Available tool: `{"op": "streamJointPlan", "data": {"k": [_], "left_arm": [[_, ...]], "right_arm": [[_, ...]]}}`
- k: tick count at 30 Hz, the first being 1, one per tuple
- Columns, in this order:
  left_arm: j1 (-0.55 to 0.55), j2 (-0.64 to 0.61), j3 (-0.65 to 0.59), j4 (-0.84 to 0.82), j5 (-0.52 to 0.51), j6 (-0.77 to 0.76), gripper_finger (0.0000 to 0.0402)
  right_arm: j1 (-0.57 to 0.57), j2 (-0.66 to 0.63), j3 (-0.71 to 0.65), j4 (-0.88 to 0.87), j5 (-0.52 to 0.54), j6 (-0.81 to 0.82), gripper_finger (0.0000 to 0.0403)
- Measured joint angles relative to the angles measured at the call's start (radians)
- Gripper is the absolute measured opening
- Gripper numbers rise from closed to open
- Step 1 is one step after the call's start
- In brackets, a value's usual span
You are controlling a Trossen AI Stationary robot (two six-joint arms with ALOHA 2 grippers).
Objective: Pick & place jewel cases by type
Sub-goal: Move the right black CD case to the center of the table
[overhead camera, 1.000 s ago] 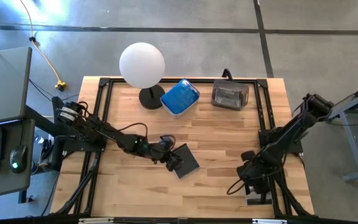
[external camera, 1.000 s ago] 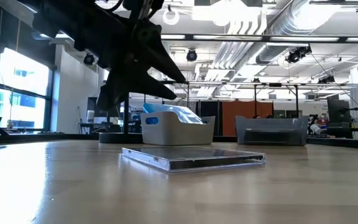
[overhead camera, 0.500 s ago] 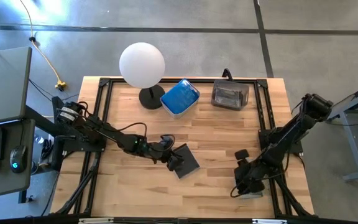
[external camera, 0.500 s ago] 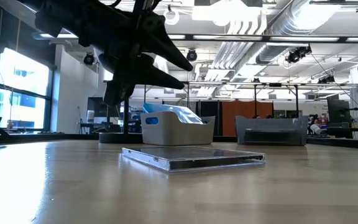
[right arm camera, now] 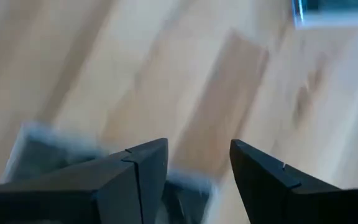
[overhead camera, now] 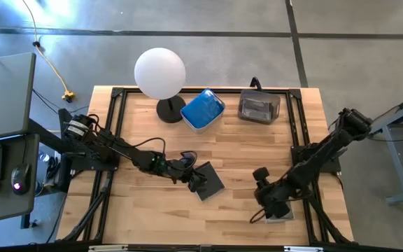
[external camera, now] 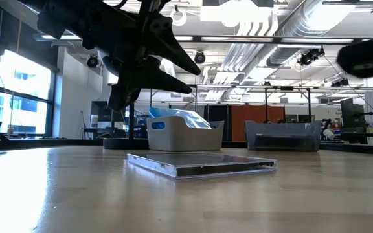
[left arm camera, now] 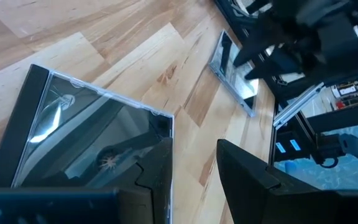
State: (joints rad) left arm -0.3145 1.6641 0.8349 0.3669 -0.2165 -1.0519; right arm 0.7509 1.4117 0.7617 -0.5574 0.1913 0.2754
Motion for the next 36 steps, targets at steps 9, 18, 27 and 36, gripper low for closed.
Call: {"op": "streamJointPlan", "data": {"k": [9, 18, 27, 36], "left_arm": [[-0.002, 0.0, 0.0, -0.002, 0.017, 0.0, 0.0124], [0.0, 0.0, 0.0, 0.004, 0.017, 0.0, 0.0124], [0.0, 0.0, 0.0, 0.034, 0.019, 0.0, 0.0124], [0.001, 0.0, 0.0, -0.089, -0.063, -0.009, 0.0124]], "right_arm": [[0.117, 0.0, -0.041, -0.13, -0.096, 0.196, 0.0169], [0.102, -0.001, -0.22, 0.255, 0.008, 0.067, 0.0169], [-0.08, 0.006, -0.306, 0.592, 0.052, -0.152, 0.0169], [-0.281, 0.179, -0.317, 0.947, 0.073, -0.36, 0.0169]]}}
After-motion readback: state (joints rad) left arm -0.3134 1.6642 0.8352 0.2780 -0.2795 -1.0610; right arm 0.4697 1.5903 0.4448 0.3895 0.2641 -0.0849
